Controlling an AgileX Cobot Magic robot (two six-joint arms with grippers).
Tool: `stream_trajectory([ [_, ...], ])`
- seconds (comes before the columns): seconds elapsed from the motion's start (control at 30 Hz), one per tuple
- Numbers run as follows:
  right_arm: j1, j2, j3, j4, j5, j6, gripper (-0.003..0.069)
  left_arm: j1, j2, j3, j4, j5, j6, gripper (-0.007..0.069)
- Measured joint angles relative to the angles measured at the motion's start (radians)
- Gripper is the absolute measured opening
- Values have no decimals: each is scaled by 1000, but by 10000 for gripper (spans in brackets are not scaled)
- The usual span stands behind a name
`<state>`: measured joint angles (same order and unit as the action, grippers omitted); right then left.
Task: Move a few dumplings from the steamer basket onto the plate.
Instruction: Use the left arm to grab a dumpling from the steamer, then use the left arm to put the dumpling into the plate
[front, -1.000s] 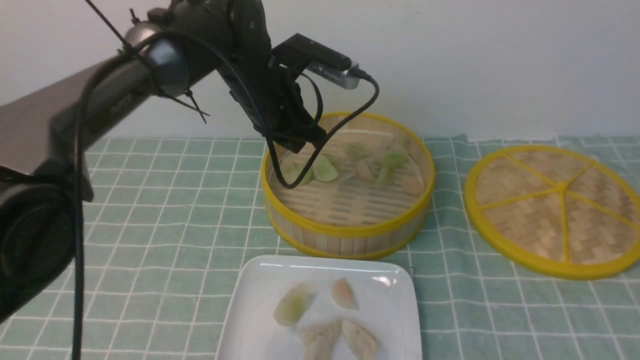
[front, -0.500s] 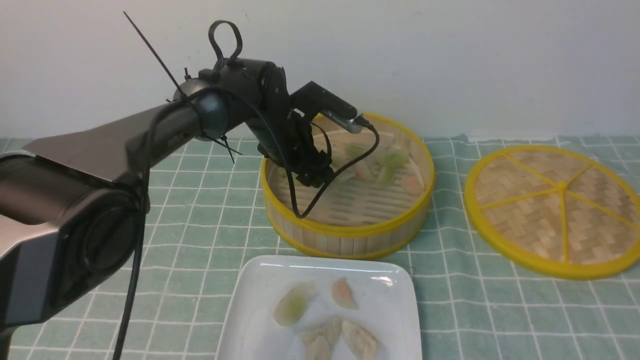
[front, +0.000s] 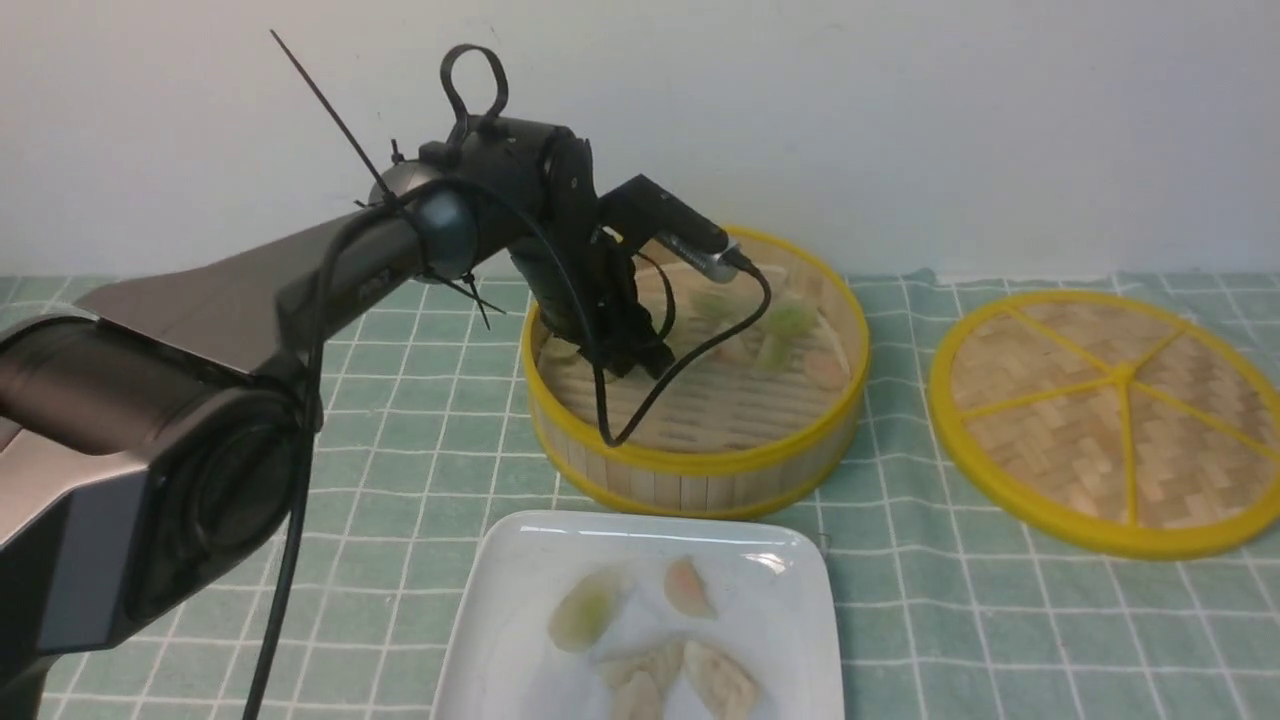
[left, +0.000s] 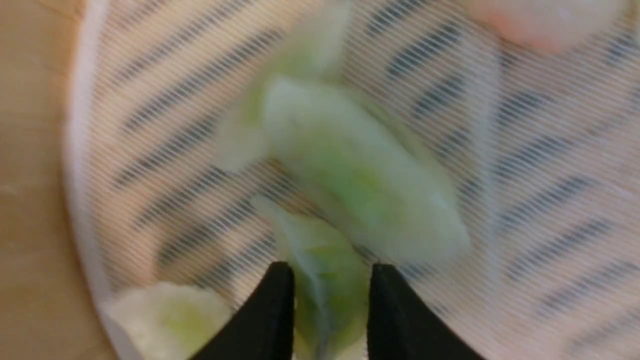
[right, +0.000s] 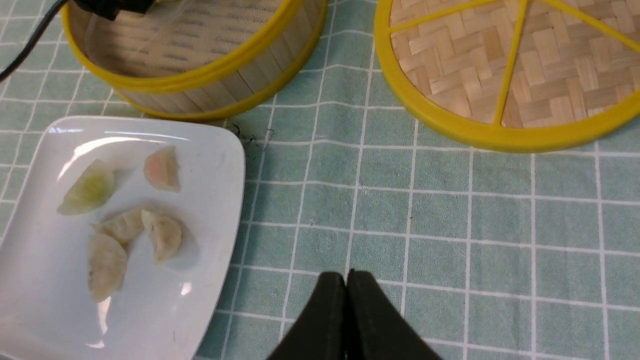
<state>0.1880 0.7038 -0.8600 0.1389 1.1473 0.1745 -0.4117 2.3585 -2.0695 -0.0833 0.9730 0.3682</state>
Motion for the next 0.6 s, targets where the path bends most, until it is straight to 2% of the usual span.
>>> stream_trajectory([
  [0.23,0,0,0,0,3,0,-15,-8,-33,-199,-14,238,-31,165],
  [0.6,0,-1,0,0,0,0,-15,-8,-186,-263,-73,271,-51,165],
])
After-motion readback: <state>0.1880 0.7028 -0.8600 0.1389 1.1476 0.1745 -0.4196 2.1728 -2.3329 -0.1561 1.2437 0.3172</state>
